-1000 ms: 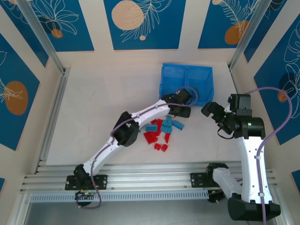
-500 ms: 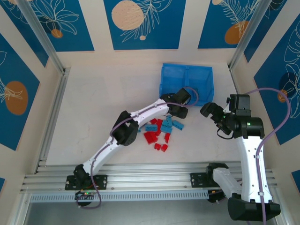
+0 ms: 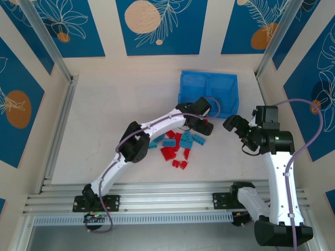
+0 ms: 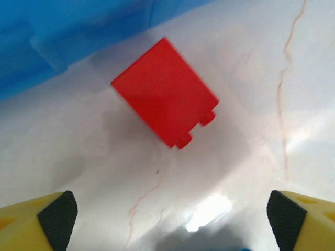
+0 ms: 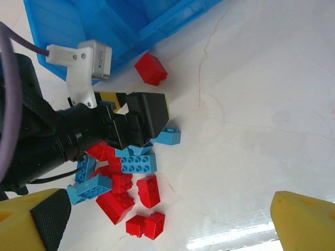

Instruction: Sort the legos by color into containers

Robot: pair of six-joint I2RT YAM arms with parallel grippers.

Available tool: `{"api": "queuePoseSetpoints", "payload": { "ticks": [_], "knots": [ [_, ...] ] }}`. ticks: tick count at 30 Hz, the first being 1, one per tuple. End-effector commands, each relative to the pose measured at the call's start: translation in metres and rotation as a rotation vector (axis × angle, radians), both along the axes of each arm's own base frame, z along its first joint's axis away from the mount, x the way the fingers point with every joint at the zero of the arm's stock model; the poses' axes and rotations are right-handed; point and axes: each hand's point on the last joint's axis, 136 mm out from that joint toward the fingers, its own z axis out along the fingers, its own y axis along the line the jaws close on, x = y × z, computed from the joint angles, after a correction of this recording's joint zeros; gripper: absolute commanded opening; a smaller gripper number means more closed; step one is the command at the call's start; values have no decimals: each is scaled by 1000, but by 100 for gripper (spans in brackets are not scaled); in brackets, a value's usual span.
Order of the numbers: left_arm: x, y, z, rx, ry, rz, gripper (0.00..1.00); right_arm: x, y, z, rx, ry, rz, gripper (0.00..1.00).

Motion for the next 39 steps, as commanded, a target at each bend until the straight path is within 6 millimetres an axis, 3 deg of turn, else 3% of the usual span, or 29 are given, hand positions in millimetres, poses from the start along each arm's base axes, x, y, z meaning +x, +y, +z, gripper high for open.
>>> {"api": "queuePoseSetpoints", "payload": {
  "ticks": [1,4,8,15,26,31,39],
  "knots": [
    [7,-21,18,-106,17,86,100,-3,4,-1,33,4,-3,99],
    [17,-15,1,-79,39,210,99,-3,4,1,34,1,-2,100],
    [26,-18,-13,-97,70,307,90,-6,4,2,25,7,7,100],
    [25,-22,-41,-111,146,376,76,-13,2,8,-3,5,17,99],
    [24,6,-59,1,161,422,45,-18,3,12,1,-8,19,99],
    [19,22,-59,83,150,366,35,-15,5,12,11,-17,22,99],
    [3,24,-32,86,153,217,27,-11,11,10,46,-24,36,99]
  ]
}}
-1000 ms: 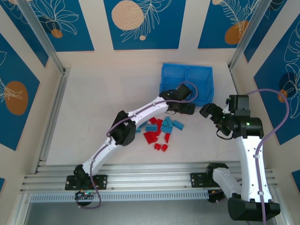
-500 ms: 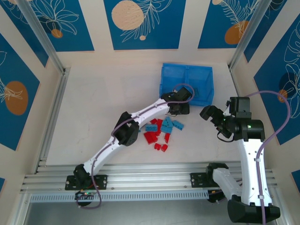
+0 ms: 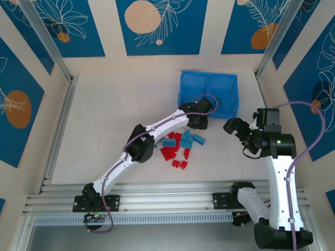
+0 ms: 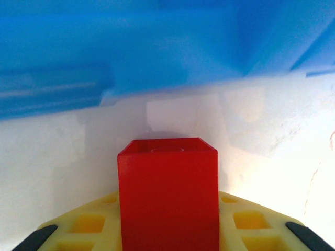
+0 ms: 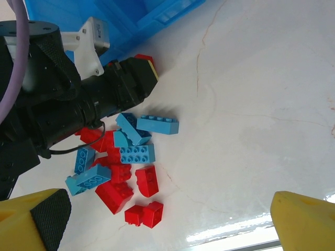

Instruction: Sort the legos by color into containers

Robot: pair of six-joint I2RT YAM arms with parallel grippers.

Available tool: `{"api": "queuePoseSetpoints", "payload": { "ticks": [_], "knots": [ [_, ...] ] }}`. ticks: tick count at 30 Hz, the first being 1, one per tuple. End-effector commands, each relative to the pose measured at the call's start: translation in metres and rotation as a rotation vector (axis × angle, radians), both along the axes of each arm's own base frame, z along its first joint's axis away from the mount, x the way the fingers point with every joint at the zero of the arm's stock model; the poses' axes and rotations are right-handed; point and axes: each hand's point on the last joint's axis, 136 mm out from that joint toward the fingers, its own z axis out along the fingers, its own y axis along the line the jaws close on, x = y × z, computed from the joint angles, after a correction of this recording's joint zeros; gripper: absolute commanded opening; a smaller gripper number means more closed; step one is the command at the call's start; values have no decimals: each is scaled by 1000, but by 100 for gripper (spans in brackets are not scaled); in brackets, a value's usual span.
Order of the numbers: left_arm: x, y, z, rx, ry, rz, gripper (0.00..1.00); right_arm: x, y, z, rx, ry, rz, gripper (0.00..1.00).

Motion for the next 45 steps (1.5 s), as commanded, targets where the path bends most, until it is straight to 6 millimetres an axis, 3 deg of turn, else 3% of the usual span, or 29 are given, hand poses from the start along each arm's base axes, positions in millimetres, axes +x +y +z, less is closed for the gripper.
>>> {"api": "queuePoseSetpoints", "payload": {
  "ticks": [1,6,10,14,17,22,25,30,35,39,45],
  "knots": [
    [-25,22,1,74,83,-94,26,5,13,9,55,-44,47,99],
    [-39,22,41,14,66,-184,23,18,29,22,102,-127,129,100],
    [-37,27,92,-20,-29,-207,23,26,30,27,99,-136,130,99],
    [-12,31,147,-34,-201,-184,23,34,28,31,81,-139,123,100],
    [19,39,168,-27,-294,-109,22,37,25,31,68,-127,109,99],
    [71,50,162,-113,-294,39,22,35,23,34,67,-115,88,100],
    [93,43,156,-187,-306,61,24,31,20,39,59,-123,73,100],
    [109,18,142,-276,-331,31,35,24,18,41,56,-136,57,100],
    [114,15,127,-289,-306,74,54,20,18,42,56,-129,55,100],
    [111,17,156,-301,-353,59,66,18,18,40,46,-134,66,100],
    [91,43,234,-263,-460,-14,68,32,39,20,43,-169,249,97]
  ]
}}
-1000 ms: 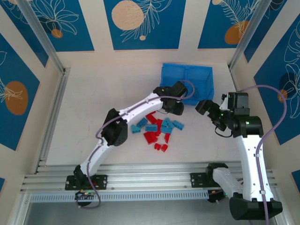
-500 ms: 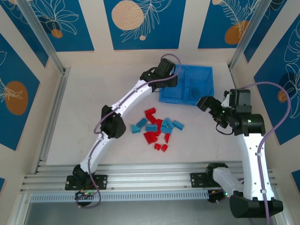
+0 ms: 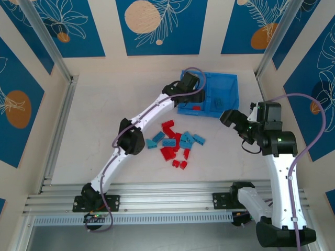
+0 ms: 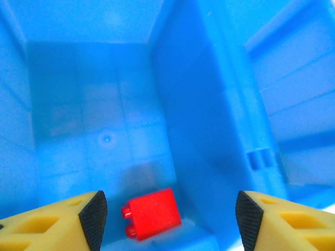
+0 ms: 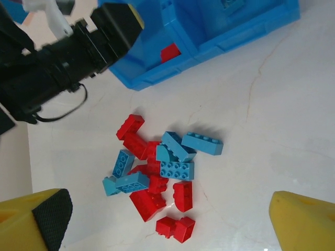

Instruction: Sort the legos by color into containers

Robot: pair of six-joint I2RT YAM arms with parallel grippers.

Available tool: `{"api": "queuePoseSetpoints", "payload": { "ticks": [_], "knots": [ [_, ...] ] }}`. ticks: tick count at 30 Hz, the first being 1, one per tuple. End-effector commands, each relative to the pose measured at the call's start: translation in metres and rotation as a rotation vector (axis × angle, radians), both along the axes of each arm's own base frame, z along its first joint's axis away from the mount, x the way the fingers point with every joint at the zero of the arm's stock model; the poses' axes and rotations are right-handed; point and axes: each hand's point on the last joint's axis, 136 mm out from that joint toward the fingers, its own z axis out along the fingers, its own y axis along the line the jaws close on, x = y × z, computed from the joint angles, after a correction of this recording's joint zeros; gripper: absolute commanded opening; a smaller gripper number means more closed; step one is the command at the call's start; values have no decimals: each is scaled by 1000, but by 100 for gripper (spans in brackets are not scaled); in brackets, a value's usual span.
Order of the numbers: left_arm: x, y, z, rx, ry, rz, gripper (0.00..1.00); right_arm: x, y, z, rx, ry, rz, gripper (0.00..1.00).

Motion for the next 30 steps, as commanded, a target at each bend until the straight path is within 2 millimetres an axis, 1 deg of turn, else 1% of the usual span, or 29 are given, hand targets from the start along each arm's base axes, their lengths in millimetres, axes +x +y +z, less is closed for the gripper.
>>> {"api": "queuePoseSetpoints", "payload": {
  "ticks": [1,4,6,7,8,10,12,13,14,16,18,19,23,26,28,30],
  "knots": [
    [-22,20,116,-30,-165,-58,68,7,16,-17,-29,-17,149,97],
    [-49,41,148,31,-216,-136,68,16,30,-34,-119,-44,299,97],
    [-70,55,161,65,-252,-214,68,19,38,-51,-208,-53,410,97],
    [-84,61,168,77,-275,-265,68,23,38,-61,-270,-53,442,97],
    [-98,68,170,87,-285,-308,68,23,41,-74,-322,-50,494,96],
    [-127,83,175,87,-310,-386,69,23,52,-93,-412,-71,634,96],
    [-157,97,172,83,-333,-470,73,22,64,-113,-535,-92,799,96],
    [-175,103,171,75,-361,-528,77,21,69,-124,-601,-96,880,96],
    [-191,109,165,77,-387,-582,81,19,76,-135,-660,-100,975,95],
    [-221,124,159,83,-447,-667,90,14,86,-156,-717,-84,1136,93],
    [-243,139,151,100,-486,-720,99,17,89,-175,-759,-44,1225,89],
    [-253,147,145,115,-491,-740,100,22,88,-183,-783,-22,1240,87],
    [-274,173,128,177,-466,-766,100,51,85,-208,-846,20,1231,85],
    [-281,181,126,182,-469,-757,100,65,88,-224,-830,53,1242,85],
    [-282,184,125,183,-469,-742,100,73,89,-234,-832,77,1243,79],
    [-282,186,125,183,-469,-729,100,80,89,-240,-829,99,1231,69]
  ]
}}
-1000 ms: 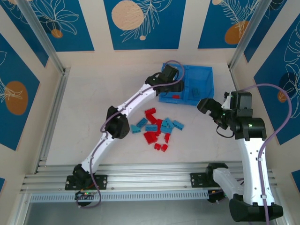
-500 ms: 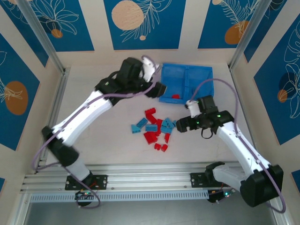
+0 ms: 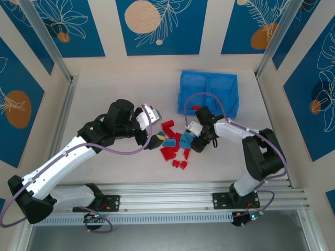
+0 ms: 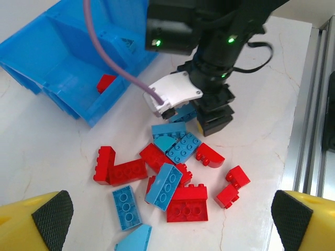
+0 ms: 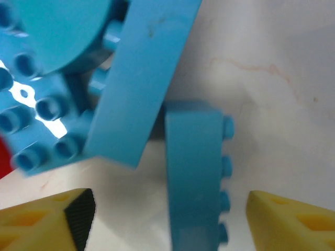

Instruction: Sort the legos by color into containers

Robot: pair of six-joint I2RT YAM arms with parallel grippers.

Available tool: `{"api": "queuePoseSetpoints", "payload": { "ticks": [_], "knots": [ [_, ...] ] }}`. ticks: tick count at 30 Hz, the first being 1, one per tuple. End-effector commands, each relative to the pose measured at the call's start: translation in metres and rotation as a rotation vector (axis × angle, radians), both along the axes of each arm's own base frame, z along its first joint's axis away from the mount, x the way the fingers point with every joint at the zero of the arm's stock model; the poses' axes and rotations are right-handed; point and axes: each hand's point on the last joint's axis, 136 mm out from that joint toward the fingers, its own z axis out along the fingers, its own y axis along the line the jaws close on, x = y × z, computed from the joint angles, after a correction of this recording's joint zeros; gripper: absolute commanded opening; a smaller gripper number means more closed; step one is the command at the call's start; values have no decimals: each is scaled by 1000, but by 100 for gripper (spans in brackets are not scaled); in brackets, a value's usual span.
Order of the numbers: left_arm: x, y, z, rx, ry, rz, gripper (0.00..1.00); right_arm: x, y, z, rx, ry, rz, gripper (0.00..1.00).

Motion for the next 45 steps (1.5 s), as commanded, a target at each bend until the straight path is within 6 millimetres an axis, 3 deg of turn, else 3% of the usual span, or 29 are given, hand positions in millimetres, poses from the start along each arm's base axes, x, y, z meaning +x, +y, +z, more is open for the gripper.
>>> {"api": "queuePoseSetpoints", "payload": {
  "ticks": [1,7,11,15,19,23,25,29,33,40,45],
  "knots": [
    [-7,1,-2,3,-10,-23,100,28,4,2,-2,-54,-3,61],
    [-8,0,-3,-1,-15,-33,100,27,7,3,3,-43,2,29],
    [-7,-3,-2,-10,-26,-43,100,25,5,23,10,-82,-16,21],
    [-3,-6,0,-38,-24,-28,100,33,4,72,64,-220,-57,20],
    [7,-9,4,-88,-11,38,100,54,-6,140,168,-373,-210,21],
    [31,-3,2,-109,34,210,100,91,-38,185,266,-421,-510,21],
    [41,4,-3,-100,69,309,100,112,-59,192,300,-409,-666,21],
    [48,12,-11,-84,129,410,100,149,-98,183,292,-363,-906,21],
    [48,15,-14,-96,155,447,100,181,-119,150,234,-304,-1002,21],
    [50,30,-23,-53,168,523,100,207,-121,86,261,-123,-1128,25],
    [51,37,-34,-10,172,556,100,215,-112,79,302,-78,-1141,34]
  ]
}}
